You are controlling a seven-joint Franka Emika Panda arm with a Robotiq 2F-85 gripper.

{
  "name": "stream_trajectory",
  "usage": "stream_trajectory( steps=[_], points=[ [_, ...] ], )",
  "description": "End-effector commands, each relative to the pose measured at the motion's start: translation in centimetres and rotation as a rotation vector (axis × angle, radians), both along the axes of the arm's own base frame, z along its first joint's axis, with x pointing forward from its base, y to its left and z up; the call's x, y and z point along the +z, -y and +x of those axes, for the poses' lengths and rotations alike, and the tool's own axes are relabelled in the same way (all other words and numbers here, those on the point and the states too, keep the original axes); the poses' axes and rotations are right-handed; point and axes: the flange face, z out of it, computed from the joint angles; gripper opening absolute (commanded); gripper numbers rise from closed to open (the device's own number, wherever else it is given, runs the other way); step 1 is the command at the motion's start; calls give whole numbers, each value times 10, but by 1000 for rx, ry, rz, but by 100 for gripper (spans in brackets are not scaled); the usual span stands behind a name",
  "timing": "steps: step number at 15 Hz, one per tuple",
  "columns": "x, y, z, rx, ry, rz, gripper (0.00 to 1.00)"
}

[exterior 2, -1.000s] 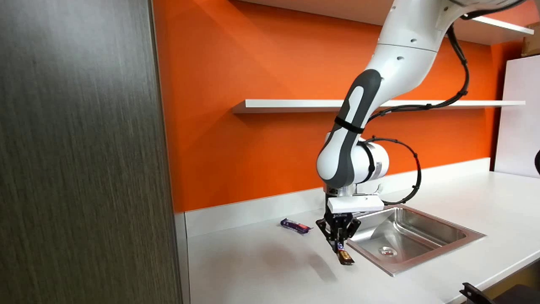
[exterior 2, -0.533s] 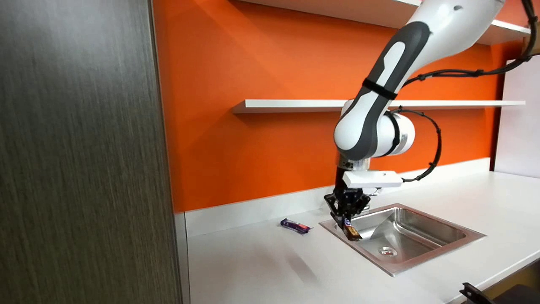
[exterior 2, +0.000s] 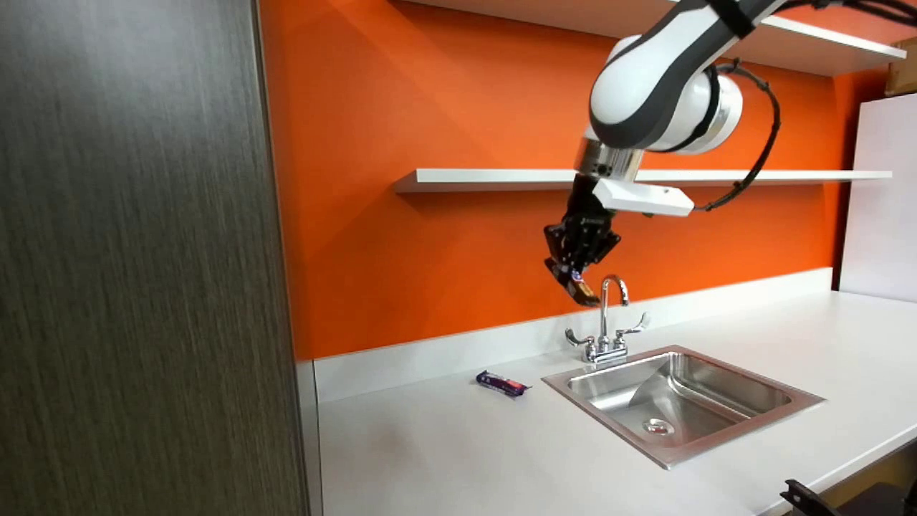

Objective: Put the candy bar on the shelf

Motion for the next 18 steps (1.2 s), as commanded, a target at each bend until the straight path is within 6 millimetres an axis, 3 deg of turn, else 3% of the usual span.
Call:
stream_trajectory(
  steps=[1,5,9,13,18],
  points=[
    [78,-5,-6,57,75,4,4],
    [149,-7,10,69,174,8,4],
    [198,-11,34,78,254,19,4],
    [225,-17,75,93,275,4,4],
    [237,-19,132,85,258,-20,4]
  ],
)
